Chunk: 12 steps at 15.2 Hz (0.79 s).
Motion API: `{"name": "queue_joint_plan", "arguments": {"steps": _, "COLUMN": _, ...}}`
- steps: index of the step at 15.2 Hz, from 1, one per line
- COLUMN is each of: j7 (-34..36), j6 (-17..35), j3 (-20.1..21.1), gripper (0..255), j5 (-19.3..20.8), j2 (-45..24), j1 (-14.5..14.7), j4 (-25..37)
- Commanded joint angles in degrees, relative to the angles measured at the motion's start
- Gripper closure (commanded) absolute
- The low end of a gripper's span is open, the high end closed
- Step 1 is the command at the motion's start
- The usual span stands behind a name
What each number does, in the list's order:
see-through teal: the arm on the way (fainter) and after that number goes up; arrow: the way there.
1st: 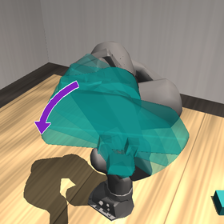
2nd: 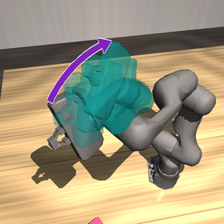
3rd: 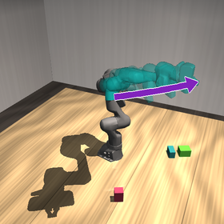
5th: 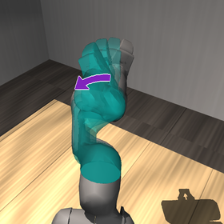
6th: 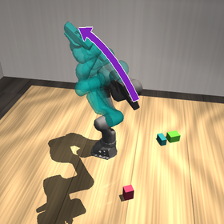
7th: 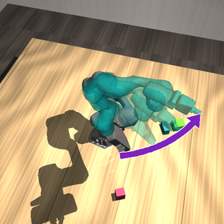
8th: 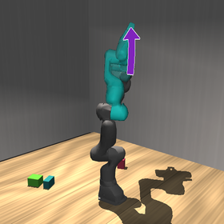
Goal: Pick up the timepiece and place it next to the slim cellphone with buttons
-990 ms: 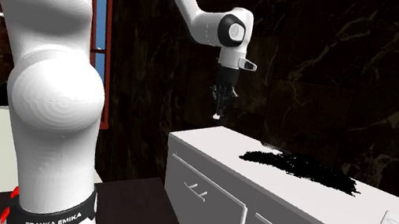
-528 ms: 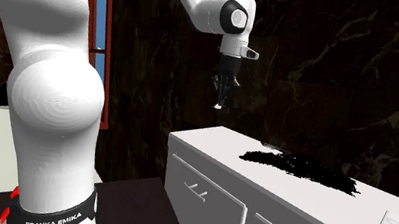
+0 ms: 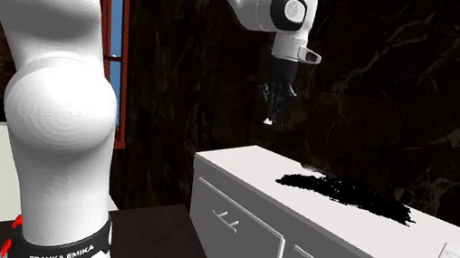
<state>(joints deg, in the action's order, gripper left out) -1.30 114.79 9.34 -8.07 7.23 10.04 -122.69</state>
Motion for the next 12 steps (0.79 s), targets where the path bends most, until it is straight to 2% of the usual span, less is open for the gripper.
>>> {"name": "queue_joint_plan", "arguments": {"steps": 1, "j7": -2.92, "j6": -0.38, "j3": -1.69, "gripper": 255, "j5": 0.44, "j2": -0.85, "j1": -1.39, "j4": 0.88}}
{"name": "queue_joint_plan", "arguments": {"steps": 12, "j7": -16.88, "j6": -3.36, "j3": -9.59, "gripper": 255, "j5": 1.98, "j2": -7.26, "j1": -8.37, "j4": 8.76}}
